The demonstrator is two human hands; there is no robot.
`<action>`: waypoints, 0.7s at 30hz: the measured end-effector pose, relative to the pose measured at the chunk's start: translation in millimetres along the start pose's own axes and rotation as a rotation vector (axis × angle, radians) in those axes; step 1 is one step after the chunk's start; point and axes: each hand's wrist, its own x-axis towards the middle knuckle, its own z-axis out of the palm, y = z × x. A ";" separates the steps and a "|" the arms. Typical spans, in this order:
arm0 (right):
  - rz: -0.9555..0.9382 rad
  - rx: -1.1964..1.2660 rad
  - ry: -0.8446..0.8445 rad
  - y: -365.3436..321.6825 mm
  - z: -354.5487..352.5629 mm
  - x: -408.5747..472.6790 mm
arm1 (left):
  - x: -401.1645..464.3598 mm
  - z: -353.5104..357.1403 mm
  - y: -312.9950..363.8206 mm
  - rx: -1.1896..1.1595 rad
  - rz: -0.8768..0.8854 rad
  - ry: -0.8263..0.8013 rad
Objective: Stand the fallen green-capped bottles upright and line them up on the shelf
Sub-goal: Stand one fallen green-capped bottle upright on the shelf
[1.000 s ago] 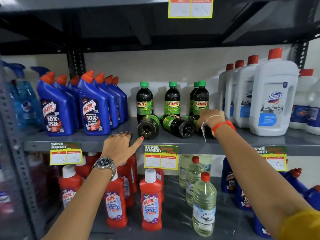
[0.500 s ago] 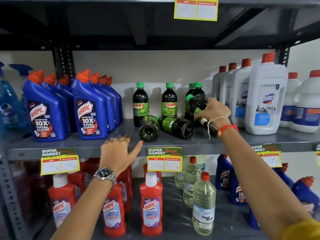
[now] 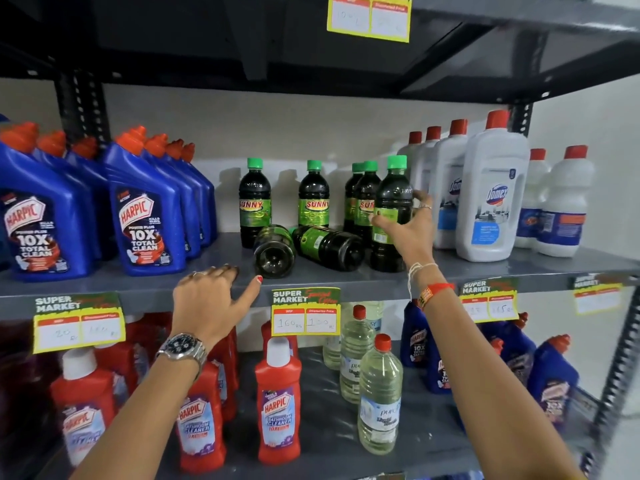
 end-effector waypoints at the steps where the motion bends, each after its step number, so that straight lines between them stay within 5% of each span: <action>1: 0.004 -0.001 -0.014 1.7 -0.5 0.5 | 0.1 0.1 -0.2 -0.003 -0.001 0.000; 5: -0.017 -0.080 -0.073 2.1 -3.1 2.2 | 0.7 2.2 -2.1 -0.010 0.005 -0.004; 11: -0.011 -0.515 -0.027 12.7 -2.1 -4.3 | 0.2 4.5 -3.3 -0.013 0.002 0.002; 21: 0.257 0.072 -0.356 21.4 -25.1 21.9 | 0.4 1.8 -4.6 -0.015 0.006 -0.028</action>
